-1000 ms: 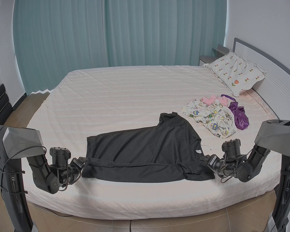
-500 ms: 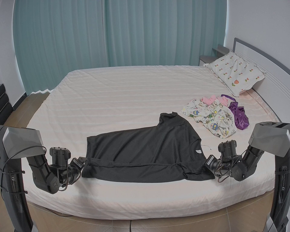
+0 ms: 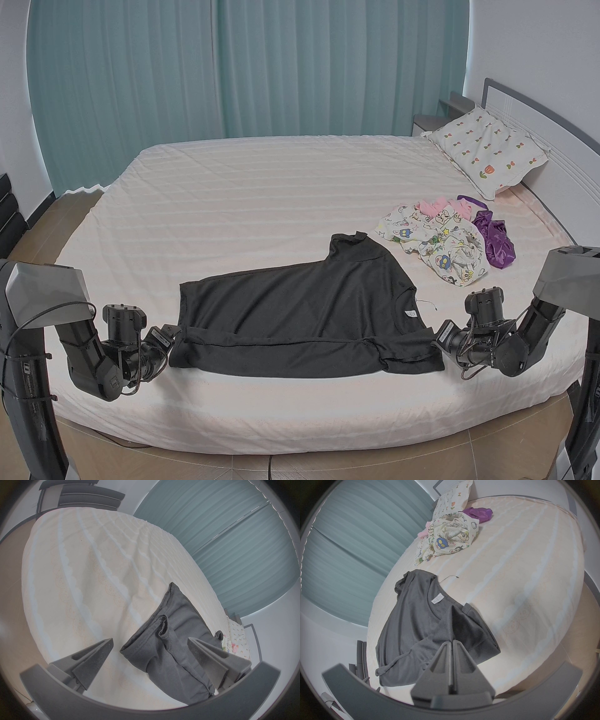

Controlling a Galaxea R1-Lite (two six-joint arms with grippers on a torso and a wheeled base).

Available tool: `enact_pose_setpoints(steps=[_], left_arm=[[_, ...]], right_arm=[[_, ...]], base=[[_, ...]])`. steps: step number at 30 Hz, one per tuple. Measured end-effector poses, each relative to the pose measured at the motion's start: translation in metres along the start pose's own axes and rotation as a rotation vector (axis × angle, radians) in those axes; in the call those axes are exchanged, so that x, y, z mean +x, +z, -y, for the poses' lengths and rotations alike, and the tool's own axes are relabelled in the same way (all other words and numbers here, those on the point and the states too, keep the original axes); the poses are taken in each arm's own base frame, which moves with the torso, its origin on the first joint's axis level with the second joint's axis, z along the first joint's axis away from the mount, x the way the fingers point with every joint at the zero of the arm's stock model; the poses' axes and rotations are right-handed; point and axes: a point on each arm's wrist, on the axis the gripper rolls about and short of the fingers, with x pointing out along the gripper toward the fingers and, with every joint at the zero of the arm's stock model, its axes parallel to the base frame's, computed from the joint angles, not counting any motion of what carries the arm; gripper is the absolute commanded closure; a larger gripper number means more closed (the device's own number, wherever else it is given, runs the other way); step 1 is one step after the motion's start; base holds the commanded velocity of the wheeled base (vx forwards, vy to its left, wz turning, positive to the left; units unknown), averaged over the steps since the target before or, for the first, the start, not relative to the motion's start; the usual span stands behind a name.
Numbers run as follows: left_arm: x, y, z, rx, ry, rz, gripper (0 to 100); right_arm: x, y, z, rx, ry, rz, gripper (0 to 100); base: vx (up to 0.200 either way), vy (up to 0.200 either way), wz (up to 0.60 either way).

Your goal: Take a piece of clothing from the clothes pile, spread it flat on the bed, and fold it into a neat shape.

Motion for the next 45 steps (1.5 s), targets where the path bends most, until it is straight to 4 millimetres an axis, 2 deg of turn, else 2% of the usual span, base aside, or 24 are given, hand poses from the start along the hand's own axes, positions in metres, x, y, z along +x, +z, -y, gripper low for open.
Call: enact_pose_setpoints(steps=[9, 18, 19, 29, 45], left_arm=[[0.0, 0.0, 0.0, 0.0, 0.0, -0.001, 0], [0.0, 0.0, 0.0, 0.0, 0.001, -0.001, 0], [0.0, 0.0, 0.0, 0.0, 0.001, -0.001, 0], [0.0, 0.0, 0.0, 0.0, 0.001, -0.001, 0], [0.0, 0.001, 0.001, 0.0, -0.004, 0.003, 0]], right_arm=[[-0.029, -0.001, -0.005, 0.024, 0.017, -0.067, 100], [-0.035, -0.002, 0.004, 0.036, -0.006, -0.089, 100], [-0.035, -0.002, 0.005, 0.035, -0.008, -0.091, 0], [-0.025, -0.012, 0.019, -0.067, -0.056, -0.136, 0], [0.016, 0.025, -0.004, -0.044, 0.089, -0.081, 0]], base=[[0.0, 0.0, 0.0], [0.0, 0.0, 0.0], [0.0, 0.0, 0.0], [0.0, 0.0, 0.0], [0.0, 0.0, 0.0]])
